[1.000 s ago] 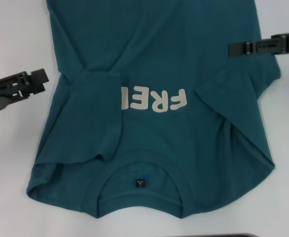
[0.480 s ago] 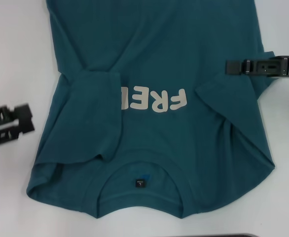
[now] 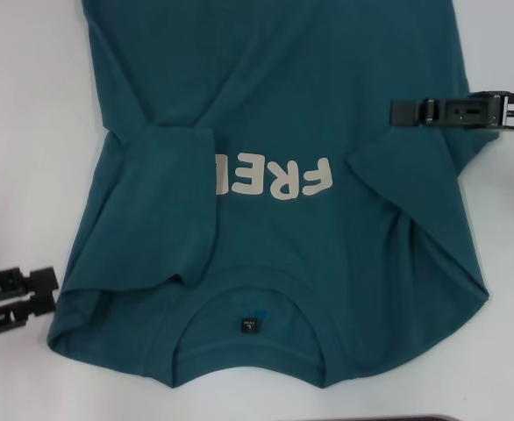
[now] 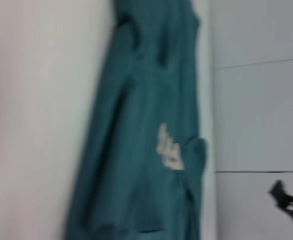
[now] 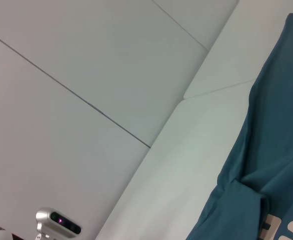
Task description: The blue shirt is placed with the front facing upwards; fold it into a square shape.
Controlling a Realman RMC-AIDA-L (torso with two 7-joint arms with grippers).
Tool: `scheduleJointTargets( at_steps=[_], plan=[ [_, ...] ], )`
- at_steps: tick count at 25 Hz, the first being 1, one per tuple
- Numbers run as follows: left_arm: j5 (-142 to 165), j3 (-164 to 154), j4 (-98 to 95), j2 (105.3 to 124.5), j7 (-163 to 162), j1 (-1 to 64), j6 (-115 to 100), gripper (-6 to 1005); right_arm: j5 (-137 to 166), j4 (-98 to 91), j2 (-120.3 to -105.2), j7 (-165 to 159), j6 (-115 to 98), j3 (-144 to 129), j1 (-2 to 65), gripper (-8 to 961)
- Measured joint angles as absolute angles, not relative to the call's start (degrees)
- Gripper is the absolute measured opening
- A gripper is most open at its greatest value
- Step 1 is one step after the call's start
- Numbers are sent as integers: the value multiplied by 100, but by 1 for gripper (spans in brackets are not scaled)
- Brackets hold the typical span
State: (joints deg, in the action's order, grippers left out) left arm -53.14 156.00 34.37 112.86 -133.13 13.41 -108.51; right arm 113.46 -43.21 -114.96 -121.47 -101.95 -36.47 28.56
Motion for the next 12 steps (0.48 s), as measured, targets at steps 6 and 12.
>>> scheduleJointTargets(
  at_steps=[6, 12],
  plan=[
    [-5044, 15608, 3445, 11295, -13395, 1317, -10634, 528, 11359, -4316, -11493, -12164, -10025, -3647, 2860, 746],
    [-5033, 15602, 3446, 11278, -13348, 1313, -10558, 548, 11360, -4315, -11479, -12164, -9947, -3647, 2858, 746]
  ],
)
